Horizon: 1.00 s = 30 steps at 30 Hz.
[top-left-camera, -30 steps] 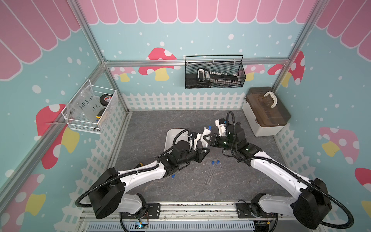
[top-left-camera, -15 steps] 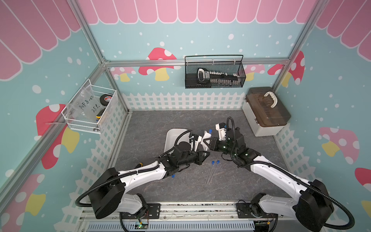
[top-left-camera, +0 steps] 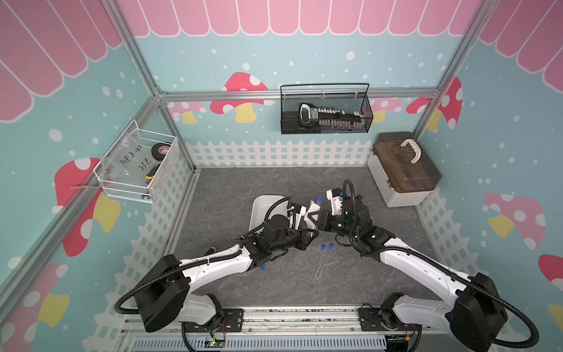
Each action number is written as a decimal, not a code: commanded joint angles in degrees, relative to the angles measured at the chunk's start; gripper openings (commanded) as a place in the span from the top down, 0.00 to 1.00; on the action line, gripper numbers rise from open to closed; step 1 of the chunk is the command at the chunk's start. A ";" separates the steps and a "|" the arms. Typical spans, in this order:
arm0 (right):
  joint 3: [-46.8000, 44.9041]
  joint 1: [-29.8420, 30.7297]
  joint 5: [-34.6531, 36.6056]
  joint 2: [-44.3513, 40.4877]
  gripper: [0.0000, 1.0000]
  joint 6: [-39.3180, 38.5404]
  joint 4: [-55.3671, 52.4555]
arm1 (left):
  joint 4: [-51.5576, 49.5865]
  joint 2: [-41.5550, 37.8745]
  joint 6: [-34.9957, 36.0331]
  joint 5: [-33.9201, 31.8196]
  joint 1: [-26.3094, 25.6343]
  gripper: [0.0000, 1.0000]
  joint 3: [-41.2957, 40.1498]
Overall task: Wipe the exteriors of test tubes
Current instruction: Wipe the dirt from the test tube.
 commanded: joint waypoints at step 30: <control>-9.46 -0.47 -8.06 -3.98 0.79 -2.28 7.84 | 4.30 -1.24 -1.67 7.95 1.95 0.88 0.20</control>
